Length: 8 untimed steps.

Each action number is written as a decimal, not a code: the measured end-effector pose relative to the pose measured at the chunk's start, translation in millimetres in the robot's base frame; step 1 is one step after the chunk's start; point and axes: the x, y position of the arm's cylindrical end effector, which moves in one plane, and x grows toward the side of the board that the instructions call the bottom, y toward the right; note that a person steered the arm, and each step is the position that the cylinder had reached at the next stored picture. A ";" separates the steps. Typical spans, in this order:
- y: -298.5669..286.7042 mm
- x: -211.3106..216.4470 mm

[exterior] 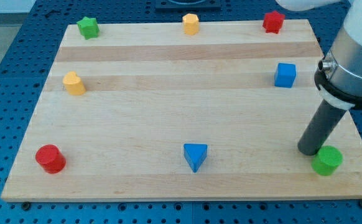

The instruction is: Push the blue triangle towards the center of the board

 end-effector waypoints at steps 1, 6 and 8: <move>0.0 -1.2; -35.5 -40.8; -115.5 -34.4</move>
